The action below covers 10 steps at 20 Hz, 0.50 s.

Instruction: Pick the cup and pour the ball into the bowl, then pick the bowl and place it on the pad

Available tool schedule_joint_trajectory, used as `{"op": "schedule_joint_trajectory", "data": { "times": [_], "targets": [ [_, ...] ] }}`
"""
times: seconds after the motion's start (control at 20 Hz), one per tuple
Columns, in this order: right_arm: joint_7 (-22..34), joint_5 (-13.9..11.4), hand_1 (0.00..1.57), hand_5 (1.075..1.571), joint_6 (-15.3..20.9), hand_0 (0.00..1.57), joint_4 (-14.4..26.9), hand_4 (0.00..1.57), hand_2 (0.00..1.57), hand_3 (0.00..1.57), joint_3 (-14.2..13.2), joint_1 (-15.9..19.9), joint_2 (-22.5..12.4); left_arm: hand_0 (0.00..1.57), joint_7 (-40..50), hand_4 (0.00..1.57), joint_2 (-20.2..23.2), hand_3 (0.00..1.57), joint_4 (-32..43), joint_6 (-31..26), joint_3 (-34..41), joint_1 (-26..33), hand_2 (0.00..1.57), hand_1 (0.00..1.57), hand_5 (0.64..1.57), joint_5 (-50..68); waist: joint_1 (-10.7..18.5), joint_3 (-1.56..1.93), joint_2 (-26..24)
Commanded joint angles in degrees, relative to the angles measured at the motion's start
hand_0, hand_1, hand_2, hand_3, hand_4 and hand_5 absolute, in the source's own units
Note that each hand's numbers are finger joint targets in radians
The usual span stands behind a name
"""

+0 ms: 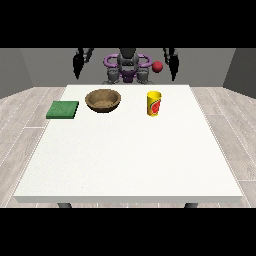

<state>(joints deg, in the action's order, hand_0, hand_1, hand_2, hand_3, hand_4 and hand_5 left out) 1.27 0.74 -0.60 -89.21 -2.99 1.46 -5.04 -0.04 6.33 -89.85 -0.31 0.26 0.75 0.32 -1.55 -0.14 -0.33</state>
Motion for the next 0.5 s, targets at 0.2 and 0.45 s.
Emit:
{"op": "schedule_joint_trajectory", "data": {
  "times": [0.2,0.45],
  "targets": [
    [5.3,0.3,0.00,1.533,-0.7,0.00,-5.5,0.87,0.00,0.00,-0.6,1.1,-2.9,0.00,5.3,0.66,2.0,0.00,-5.6,-0.1,1.0,-0.7,0.00,0.00,1.566,0.9,0.4,-0.01,-14.6],
    [21.7,6.0,0.00,1.530,2.6,0.00,-13.1,0.86,0.00,0.00,2.4,-3.0,3.7,0.00,21.9,0.63,-5.4,0.00,-10.9,5.2,-0.3,0.4,0.00,0.00,1.564,6.9,-2.4,0.13,-23.1]
  ]
}}
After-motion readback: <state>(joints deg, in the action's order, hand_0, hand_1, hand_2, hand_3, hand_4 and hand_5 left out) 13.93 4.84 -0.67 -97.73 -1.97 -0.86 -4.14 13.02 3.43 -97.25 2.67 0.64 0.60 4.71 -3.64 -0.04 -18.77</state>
